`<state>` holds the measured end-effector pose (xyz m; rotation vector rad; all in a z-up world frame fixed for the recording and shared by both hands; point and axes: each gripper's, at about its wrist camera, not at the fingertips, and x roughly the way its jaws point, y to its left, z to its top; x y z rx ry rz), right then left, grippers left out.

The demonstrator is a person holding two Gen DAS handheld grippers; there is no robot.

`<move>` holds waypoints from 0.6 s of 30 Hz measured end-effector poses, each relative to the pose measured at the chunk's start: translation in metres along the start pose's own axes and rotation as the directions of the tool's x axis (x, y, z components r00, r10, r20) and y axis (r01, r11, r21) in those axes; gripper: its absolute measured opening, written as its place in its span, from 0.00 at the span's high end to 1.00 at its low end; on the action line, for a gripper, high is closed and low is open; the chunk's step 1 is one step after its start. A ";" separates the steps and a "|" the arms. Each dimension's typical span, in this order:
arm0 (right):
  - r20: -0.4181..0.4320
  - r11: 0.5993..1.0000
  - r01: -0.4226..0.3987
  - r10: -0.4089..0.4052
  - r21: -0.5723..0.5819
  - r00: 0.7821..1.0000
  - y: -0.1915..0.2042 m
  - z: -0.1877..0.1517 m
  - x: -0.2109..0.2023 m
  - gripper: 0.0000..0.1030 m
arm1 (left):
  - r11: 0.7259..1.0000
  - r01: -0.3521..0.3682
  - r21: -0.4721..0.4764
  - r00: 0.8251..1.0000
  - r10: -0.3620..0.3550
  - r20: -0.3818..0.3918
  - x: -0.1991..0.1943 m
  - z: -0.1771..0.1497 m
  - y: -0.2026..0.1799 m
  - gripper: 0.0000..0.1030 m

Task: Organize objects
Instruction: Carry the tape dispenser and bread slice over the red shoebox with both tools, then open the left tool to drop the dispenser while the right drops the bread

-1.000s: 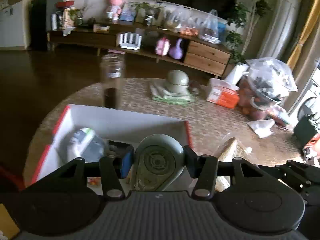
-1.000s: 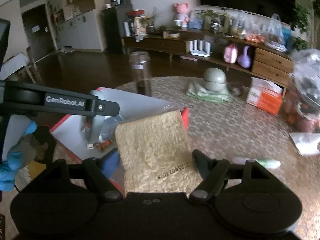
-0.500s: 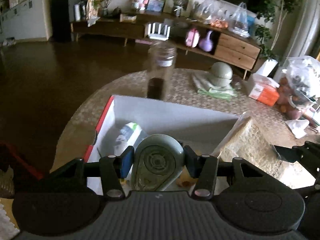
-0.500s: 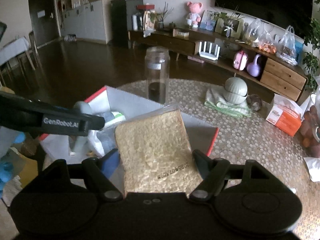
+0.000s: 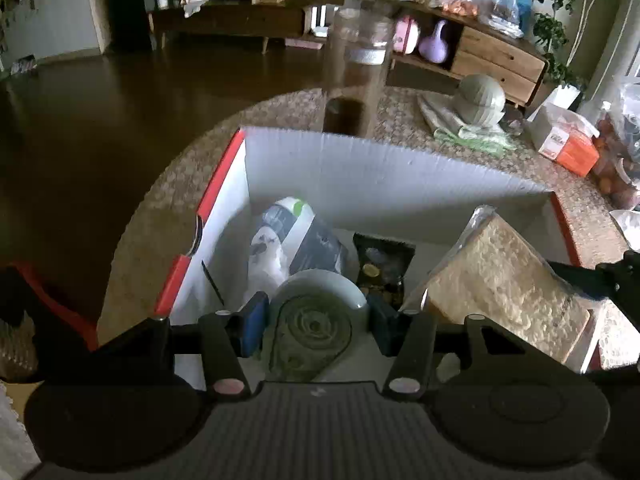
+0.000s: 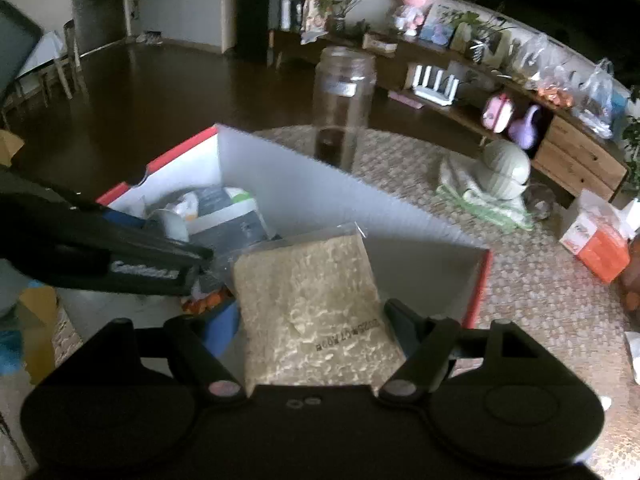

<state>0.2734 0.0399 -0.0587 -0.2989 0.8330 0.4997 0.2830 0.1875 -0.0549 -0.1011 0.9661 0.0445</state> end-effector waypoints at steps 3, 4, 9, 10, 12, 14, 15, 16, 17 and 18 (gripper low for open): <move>-0.017 1.000 -0.002 0.001 -0.016 1.000 0.005 -0.004 0.005 0.24 | 1.000 -0.013 0.001 1.000 0.013 -0.012 0.008 -0.002 0.003 0.49; -0.023 1.000 -0.001 0.001 -0.017 1.000 0.006 -0.005 0.007 0.24 | 1.000 -0.016 0.002 1.000 0.016 -0.015 0.010 -0.003 0.004 0.49; -0.033 1.000 -0.003 0.002 -0.016 0.999 0.007 -0.009 0.011 0.23 | 1.000 -0.022 0.006 0.999 0.022 -0.028 0.014 -0.006 0.007 0.49; -0.032 1.000 -0.003 0.002 -0.017 0.999 0.007 -0.010 0.011 0.23 | 1.000 -0.024 0.009 0.999 0.024 -0.028 0.015 -0.007 0.007 0.49; -0.033 1.000 -0.001 0.001 -0.024 0.999 0.008 -0.011 0.010 0.23 | 0.999 -0.024 0.025 0.999 0.025 -0.027 0.015 -0.010 0.006 0.49; -0.031 1.000 0.001 -0.002 -0.026 1.000 0.008 -0.011 0.009 0.23 | 0.999 -0.034 0.040 0.999 0.035 -0.027 0.016 -0.011 0.004 0.49; -0.031 1.000 0.001 -0.002 -0.021 1.000 0.007 -0.011 0.008 0.22 | 0.998 -0.038 0.046 0.999 0.039 -0.025 0.016 -0.011 0.004 0.49; -0.029 1.000 -0.002 0.002 -0.016 1.000 0.006 -0.011 0.007 0.21 | 0.998 -0.040 0.054 0.999 0.041 -0.025 0.016 -0.012 0.003 0.48; -0.028 1.000 -0.005 0.005 -0.009 1.000 0.005 -0.011 0.006 0.20 | 0.997 -0.042 0.061 0.999 0.043 -0.024 0.016 -0.012 0.002 0.48; -0.027 1.000 -0.009 0.009 -0.003 1.000 0.004 -0.012 0.005 0.18 | 0.997 -0.043 0.064 0.999 0.044 -0.023 0.015 -0.013 0.002 0.49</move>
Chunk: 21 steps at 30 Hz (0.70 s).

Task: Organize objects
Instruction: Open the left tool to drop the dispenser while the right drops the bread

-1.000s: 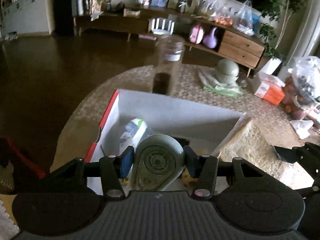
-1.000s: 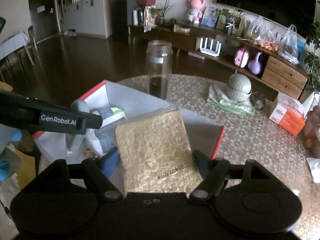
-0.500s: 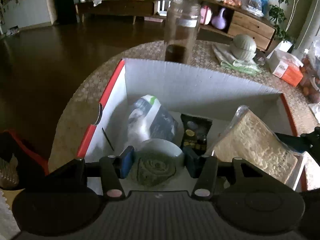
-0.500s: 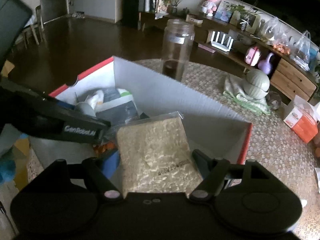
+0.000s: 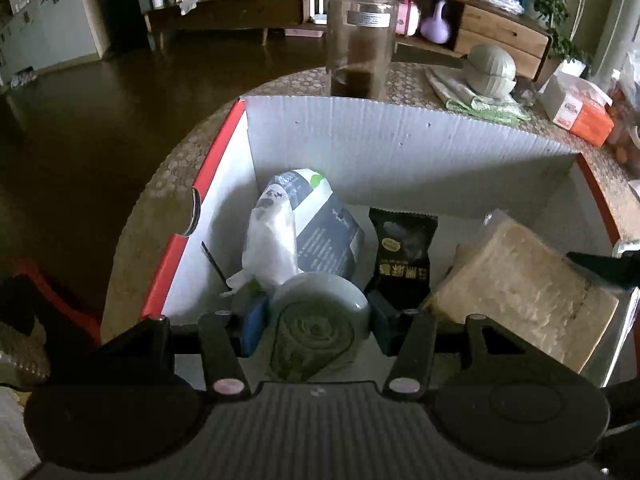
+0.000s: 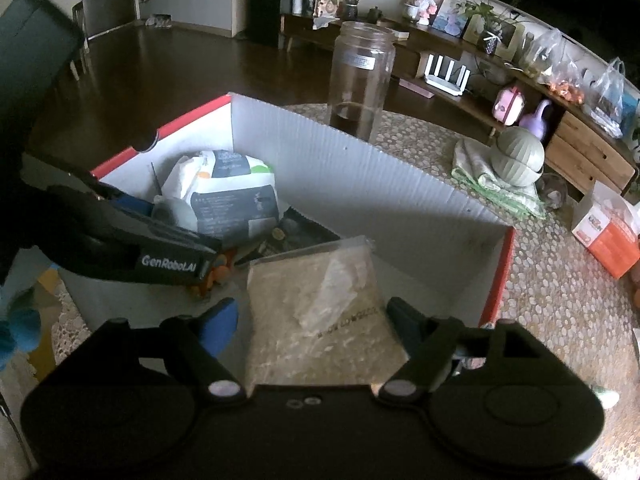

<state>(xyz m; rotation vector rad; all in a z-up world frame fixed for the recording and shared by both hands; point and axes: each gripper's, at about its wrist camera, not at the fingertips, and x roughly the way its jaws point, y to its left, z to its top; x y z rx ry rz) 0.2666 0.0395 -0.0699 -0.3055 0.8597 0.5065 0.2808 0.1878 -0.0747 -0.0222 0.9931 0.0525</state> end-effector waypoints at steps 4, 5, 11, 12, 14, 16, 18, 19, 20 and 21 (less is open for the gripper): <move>0.017 1.000 -0.004 0.004 0.003 1.000 -0.002 -0.002 -0.010 0.17 | 1.000 0.002 -0.013 1.000 -0.002 0.001 -0.001 -0.002 0.000 0.43; 0.023 1.000 -0.007 0.007 0.004 1.000 -0.002 -0.003 -0.012 0.16 | 1.000 0.005 -0.014 1.000 -0.005 0.007 -0.002 -0.003 0.000 0.42; 0.046 1.000 -0.017 0.017 0.002 0.999 -0.007 -0.008 -0.028 0.14 | 1.000 -0.007 0.010 0.998 0.007 0.056 -0.016 -0.005 -0.007 0.32; 0.051 1.000 -0.020 0.020 0.004 0.998 -0.008 -0.009 -0.032 0.14 | 1.000 -0.006 0.014 0.998 0.005 0.061 -0.018 -0.004 -0.008 0.32; 0.059 1.000 -0.024 0.024 0.008 0.998 -0.010 -0.010 -0.038 0.13 | 1.000 -0.006 0.017 0.998 0.005 0.070 -0.023 -0.004 -0.010 0.32; 0.071 0.999 -0.030 0.029 0.016 0.997 -0.012 -0.012 -0.047 0.12 | 1.000 -0.005 0.017 0.997 0.003 0.075 -0.028 -0.005 -0.012 0.32; 0.079 0.999 -0.035 0.033 0.027 0.996 -0.015 -0.014 -0.054 0.11 | 1.000 -0.001 0.018 0.997 0.000 0.081 -0.033 -0.006 -0.014 0.32; 0.082 0.999 -0.037 0.034 0.031 0.996 -0.016 -0.015 -0.058 0.11 | 1.000 -0.001 0.019 0.997 -0.001 0.083 -0.036 -0.006 -0.015 0.32; 0.087 0.999 -0.036 0.033 0.035 0.996 -0.017 -0.017 -0.062 0.11 | 1.000 0.000 0.023 0.996 -0.002 0.087 -0.039 -0.007 -0.017 0.32; 0.091 0.999 -0.035 0.032 0.036 0.995 -0.018 -0.018 -0.065 0.11 | 1.000 -0.001 0.028 0.996 -0.002 0.092 -0.042 -0.008 -0.018 0.32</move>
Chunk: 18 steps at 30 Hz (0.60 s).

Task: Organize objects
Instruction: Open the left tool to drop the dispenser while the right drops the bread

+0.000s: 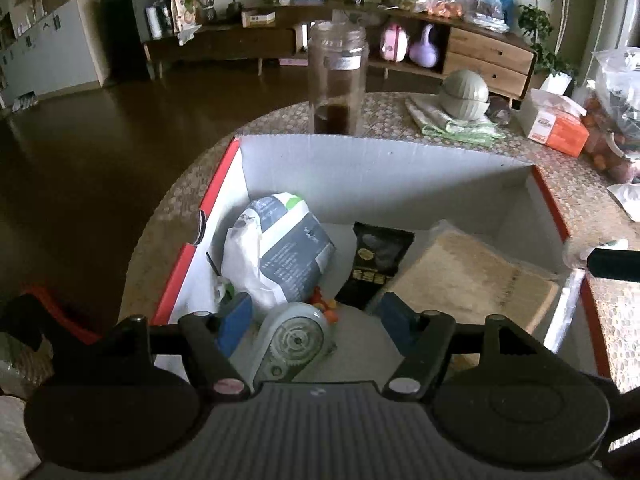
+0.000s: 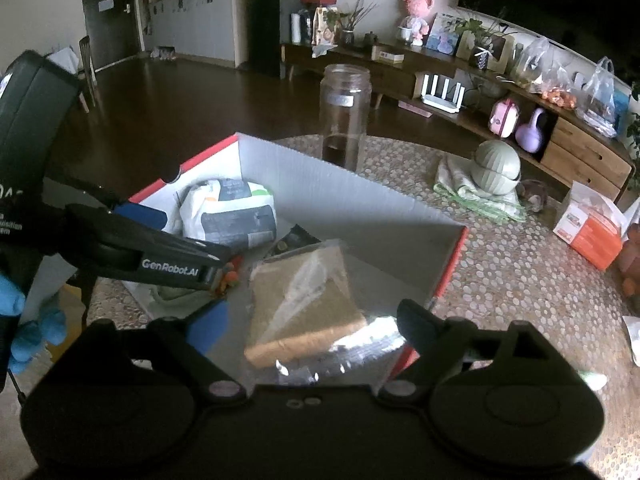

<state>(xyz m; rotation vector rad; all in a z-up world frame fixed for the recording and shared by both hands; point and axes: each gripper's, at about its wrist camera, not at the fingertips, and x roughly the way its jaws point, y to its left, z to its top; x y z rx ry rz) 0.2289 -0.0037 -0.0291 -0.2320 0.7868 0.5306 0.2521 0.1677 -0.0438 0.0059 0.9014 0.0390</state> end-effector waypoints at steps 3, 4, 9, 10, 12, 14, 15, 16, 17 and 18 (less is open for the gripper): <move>0.016 1.000 -0.001 0.001 0.009 1.000 -0.004 -0.005 -0.013 0.10 | 1.000 0.002 0.018 1.000 -0.002 0.019 -0.013 -0.003 -0.005 0.32; 0.021 1.000 0.002 -0.003 0.012 1.000 -0.005 -0.006 -0.017 0.09 | 1.000 0.005 0.022 1.000 -0.005 0.026 -0.017 -0.003 -0.007 0.32; 0.063 1.000 -0.006 0.005 0.022 0.998 -0.013 -0.016 -0.043 0.03 | 0.999 0.020 0.043 0.998 -0.023 0.058 -0.041 -0.005 -0.019 0.32; 0.070 1.000 -0.011 0.009 0.024 0.997 -0.015 -0.019 -0.049 0.02 | 0.998 0.025 0.051 0.998 -0.028 0.063 -0.045 -0.006 -0.022 0.29; 0.084 0.999 -0.017 0.014 0.029 0.996 -0.019 -0.024 -0.059 0.02 | 0.998 0.030 0.060 0.997 -0.034 0.074 -0.055 -0.008 -0.029 0.22; 0.099 0.999 -0.021 0.018 0.035 0.995 -0.024 -0.030 -0.069 0.00 | 0.997 0.041 0.065 0.995 -0.046 0.083 -0.062 -0.011 -0.035 0.21; 0.105 0.999 -0.025 0.021 0.038 0.994 -0.027 -0.033 -0.073 0.00 | 0.996 0.046 0.070 0.995 -0.052 0.084 -0.066 -0.012 -0.039 0.21; 0.109 0.999 -0.027 0.022 0.041 0.994 -0.030 -0.035 -0.078 0.00 | 0.996 0.048 0.075 0.995 -0.055 0.084 -0.069 -0.013 -0.043 0.21; 0.115 0.999 -0.027 0.022 0.046 0.993 -0.033 -0.039 -0.082 0.00 | 0.996 0.049 0.081 0.995 -0.055 0.086 -0.072 -0.015 -0.047 0.21; 0.121 0.998 -0.028 0.021 0.053 0.992 -0.037 -0.042 -0.086 0.00 | 0.995 0.048 0.087 0.995 -0.056 0.087 -0.074 -0.016 -0.050 0.21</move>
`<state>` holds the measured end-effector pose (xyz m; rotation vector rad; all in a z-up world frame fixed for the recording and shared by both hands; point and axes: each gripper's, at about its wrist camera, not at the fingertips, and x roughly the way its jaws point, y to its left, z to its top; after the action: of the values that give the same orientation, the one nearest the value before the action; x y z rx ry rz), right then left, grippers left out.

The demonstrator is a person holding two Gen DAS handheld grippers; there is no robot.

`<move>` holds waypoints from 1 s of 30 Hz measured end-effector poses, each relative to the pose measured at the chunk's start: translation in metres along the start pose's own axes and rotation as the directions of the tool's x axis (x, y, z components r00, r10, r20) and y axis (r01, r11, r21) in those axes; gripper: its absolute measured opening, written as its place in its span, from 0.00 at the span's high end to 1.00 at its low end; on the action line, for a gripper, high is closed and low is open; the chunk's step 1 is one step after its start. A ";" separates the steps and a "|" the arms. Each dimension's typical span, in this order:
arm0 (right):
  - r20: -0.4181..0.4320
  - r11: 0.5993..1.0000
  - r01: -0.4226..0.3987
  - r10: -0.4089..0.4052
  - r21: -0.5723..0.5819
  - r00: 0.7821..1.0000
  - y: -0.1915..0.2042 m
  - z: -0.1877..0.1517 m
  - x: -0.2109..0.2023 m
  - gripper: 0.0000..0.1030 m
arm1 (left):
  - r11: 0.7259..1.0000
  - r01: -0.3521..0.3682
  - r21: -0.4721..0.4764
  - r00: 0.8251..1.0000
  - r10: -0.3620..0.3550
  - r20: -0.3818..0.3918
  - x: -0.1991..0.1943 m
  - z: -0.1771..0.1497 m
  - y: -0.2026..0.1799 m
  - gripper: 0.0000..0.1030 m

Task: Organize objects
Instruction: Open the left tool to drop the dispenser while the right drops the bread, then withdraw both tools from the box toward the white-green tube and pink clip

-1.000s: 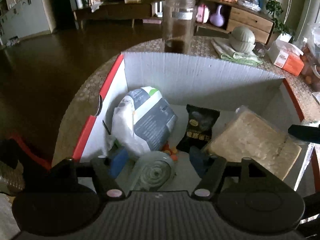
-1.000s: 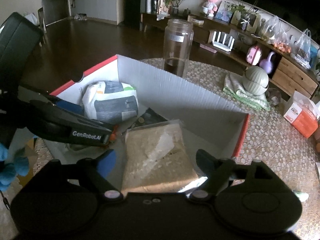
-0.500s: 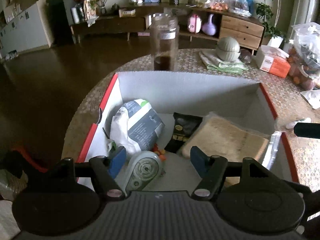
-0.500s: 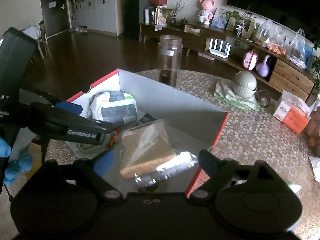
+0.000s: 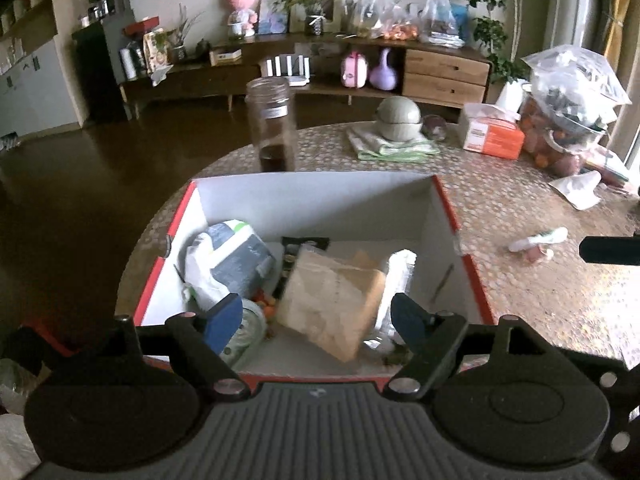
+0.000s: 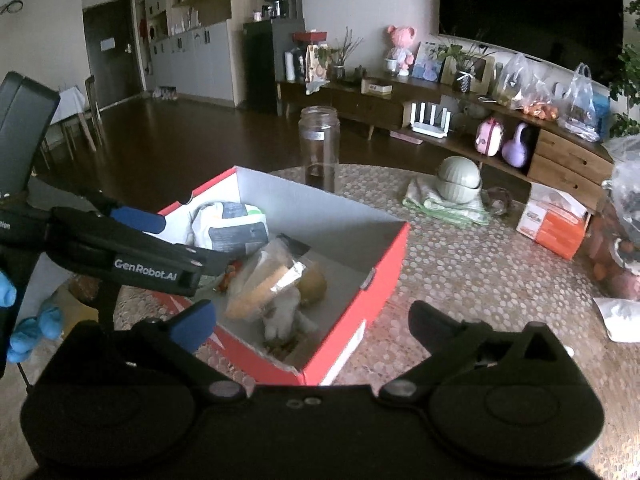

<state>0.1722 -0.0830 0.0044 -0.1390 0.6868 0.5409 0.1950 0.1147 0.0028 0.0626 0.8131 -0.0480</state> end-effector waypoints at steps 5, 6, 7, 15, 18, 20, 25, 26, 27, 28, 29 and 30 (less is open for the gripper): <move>0.002 1.000 0.013 -0.013 0.023 1.000 -0.019 -0.013 -0.018 0.00 | 0.999 0.022 0.024 1.000 -0.022 0.005 -0.012 -0.007 -0.023 0.21; 0.000 1.000 0.017 -0.017 0.026 1.000 -0.023 -0.016 -0.021 0.00 | 0.999 0.029 0.026 1.000 -0.029 0.006 -0.014 -0.008 -0.028 0.21; 0.002 0.999 0.021 -0.021 0.030 1.000 -0.027 -0.018 -0.025 0.00 | 0.999 0.038 0.028 0.999 -0.038 0.008 -0.015 -0.009 -0.032 0.21; 0.029 0.995 0.051 -0.054 0.091 0.998 -0.059 -0.041 -0.054 0.00 | 0.994 0.082 0.067 0.996 -0.083 0.023 -0.023 -0.020 -0.075 0.17; 0.041 0.990 0.063 -0.068 0.127 0.997 -0.074 -0.050 -0.064 0.00 | 0.992 0.097 0.079 0.994 -0.100 0.033 -0.024 -0.024 -0.092 0.13; 0.051 0.986 0.082 -0.090 0.147 0.995 -0.083 -0.056 -0.069 0.00 | 0.989 0.127 0.082 0.991 -0.131 0.040 -0.025 -0.027 -0.103 0.09; 0.063 0.967 0.140 -0.156 0.211 0.986 -0.107 -0.072 -0.080 0.00 | 0.983 0.150 0.109 0.986 -0.157 0.057 -0.024 -0.031 -0.131 0.03; 0.066 0.964 0.147 -0.165 0.221 0.984 -0.112 -0.076 -0.082 0.00 | 0.982 0.153 0.108 0.985 -0.160 0.057 -0.023 -0.032 -0.137 0.03; 0.066 0.961 0.153 -0.172 0.229 0.983 -0.116 -0.079 -0.083 0.00 | 0.982 0.158 0.106 0.985 -0.165 0.058 -0.022 -0.032 -0.141 0.02; 0.066 0.959 0.158 -0.178 0.234 0.982 -0.121 -0.081 -0.084 0.00 | 0.981 0.162 0.103 0.984 -0.168 0.057 -0.020 -0.033 -0.144 0.01; 0.068 0.958 0.162 -0.183 0.238 0.981 -0.124 -0.084 -0.086 0.00 | 0.981 0.166 0.101 0.984 -0.172 0.056 -0.019 -0.033 -0.149 0.01; 0.069 0.957 0.166 -0.188 0.239 0.980 -0.128 -0.087 -0.088 0.00 | 0.980 0.172 0.098 0.982 -0.178 0.056 -0.017 -0.034 -0.153 0.01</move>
<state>0.1331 -0.2560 -0.0140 0.0433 0.6361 0.2896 0.1484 -0.0355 -0.0133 0.0766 0.7497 -0.2533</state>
